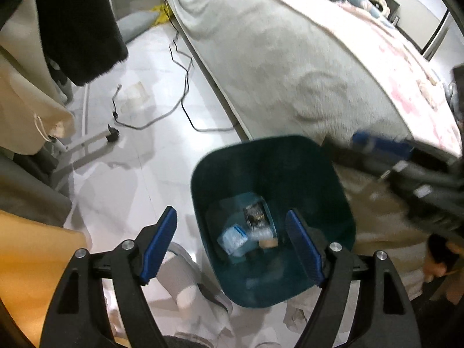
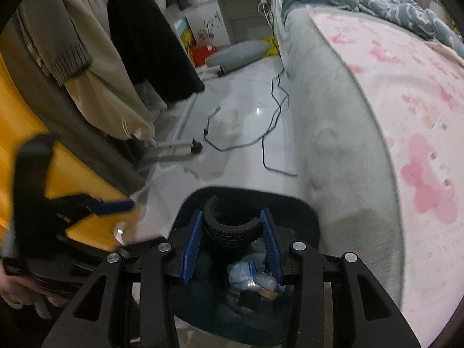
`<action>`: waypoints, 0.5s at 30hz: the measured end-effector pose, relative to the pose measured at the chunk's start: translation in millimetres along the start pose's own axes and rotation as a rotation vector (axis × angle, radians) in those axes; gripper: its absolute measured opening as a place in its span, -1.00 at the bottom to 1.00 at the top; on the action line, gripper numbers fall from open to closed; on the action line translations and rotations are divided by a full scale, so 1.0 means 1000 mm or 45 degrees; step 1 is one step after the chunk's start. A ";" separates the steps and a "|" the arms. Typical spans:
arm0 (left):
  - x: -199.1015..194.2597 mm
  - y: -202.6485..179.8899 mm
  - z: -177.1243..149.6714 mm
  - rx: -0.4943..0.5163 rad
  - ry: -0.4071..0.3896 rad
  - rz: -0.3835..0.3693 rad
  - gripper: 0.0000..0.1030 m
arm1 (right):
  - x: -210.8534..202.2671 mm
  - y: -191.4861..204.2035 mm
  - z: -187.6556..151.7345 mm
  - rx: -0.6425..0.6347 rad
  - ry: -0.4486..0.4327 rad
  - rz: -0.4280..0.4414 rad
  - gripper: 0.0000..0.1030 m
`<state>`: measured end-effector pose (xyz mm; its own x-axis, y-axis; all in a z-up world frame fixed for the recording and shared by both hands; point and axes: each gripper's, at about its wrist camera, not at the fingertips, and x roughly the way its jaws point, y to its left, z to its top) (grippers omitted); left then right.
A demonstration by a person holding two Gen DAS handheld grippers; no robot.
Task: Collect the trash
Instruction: 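Open the left tool to drop the bubble-wrapped item into the bin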
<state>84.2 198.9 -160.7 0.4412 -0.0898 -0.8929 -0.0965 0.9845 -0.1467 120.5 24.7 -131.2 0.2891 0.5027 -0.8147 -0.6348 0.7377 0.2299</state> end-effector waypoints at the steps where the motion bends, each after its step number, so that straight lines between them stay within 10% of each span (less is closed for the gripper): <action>1: -0.004 0.002 0.001 -0.006 -0.019 -0.001 0.55 | 0.006 0.000 -0.002 0.000 0.022 -0.010 -0.20; 15: -0.046 0.016 0.012 -0.026 -0.270 -0.038 0.55 | 0.056 0.005 -0.016 -0.007 0.239 -0.041 -0.20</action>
<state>72.9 220.3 -116.8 0.6220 -0.0828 -0.7786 -0.0980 0.9784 -0.1823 122.0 49.0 -184.1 0.1712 0.3854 -0.9067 -0.6314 0.7494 0.1993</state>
